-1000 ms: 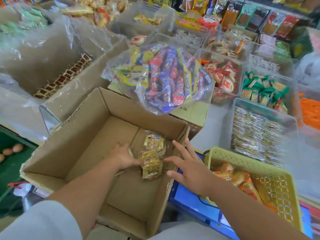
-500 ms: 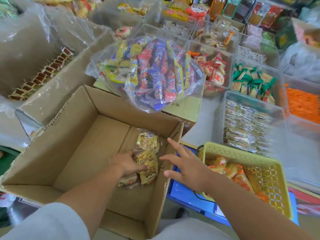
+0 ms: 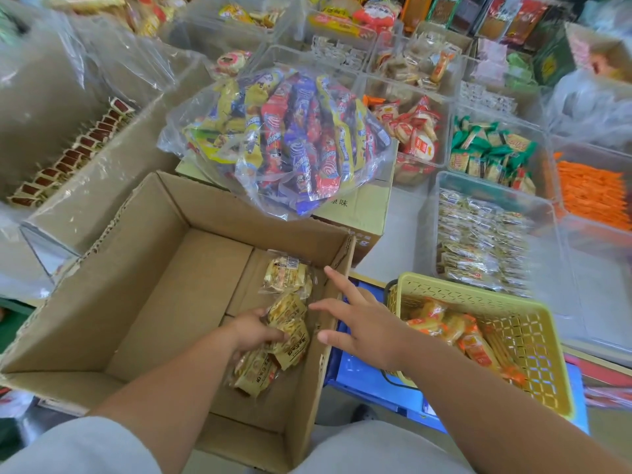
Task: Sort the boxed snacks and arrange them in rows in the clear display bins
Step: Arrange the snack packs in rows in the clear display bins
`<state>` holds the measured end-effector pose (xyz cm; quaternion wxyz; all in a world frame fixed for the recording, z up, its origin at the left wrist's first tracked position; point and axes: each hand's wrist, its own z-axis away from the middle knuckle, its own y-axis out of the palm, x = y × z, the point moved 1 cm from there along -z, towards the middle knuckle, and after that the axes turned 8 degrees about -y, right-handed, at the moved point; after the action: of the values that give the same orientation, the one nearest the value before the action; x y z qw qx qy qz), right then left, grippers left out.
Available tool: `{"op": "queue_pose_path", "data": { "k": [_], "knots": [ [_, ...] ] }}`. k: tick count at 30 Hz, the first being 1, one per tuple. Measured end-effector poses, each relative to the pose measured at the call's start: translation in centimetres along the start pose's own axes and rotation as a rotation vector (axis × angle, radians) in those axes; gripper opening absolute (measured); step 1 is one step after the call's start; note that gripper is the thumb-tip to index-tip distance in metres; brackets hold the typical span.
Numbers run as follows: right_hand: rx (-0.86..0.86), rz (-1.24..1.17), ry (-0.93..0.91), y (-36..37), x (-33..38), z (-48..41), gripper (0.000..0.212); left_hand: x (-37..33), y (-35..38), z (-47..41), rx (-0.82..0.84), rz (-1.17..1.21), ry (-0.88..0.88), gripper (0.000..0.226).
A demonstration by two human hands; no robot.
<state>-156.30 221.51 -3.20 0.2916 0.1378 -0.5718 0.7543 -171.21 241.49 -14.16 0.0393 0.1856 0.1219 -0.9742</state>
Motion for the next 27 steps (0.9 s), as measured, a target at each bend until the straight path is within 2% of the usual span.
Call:
{"op": "queue_pose_path", "data": {
  "k": [5,13,16,21,24,27],
  "knots": [
    [-0.017,0.0,-0.002,0.1,-0.1,0.0,0.051,0.0,1.1,0.5,0.036,0.06,0.011,0.068],
    [-0.009,-0.004,0.006,-0.1,0.1,0.3,0.053,-0.1,-1.9,4.9,-0.067,0.062,0.107,0.078],
    [-0.014,-0.016,0.023,-0.2,0.4,0.5,0.059,0.4,-3.4,8.0,-0.107,0.228,0.17,0.069],
    [-0.139,-0.003,0.022,-1.6,2.0,1.0,0.093,-1.5,-3.0,14.4,-0.116,0.81,0.348,0.049],
    [-0.294,-0.06,-0.089,-3.9,3.0,2.2,0.103,-3.9,-1.6,17.7,-0.137,0.892,0.469,0.048],
    [-0.396,-0.176,-0.205,-6.9,3.2,4.3,0.105,-6.0,0.7,20.1,-0.063,0.92,0.524,0.042]
  ]
}}
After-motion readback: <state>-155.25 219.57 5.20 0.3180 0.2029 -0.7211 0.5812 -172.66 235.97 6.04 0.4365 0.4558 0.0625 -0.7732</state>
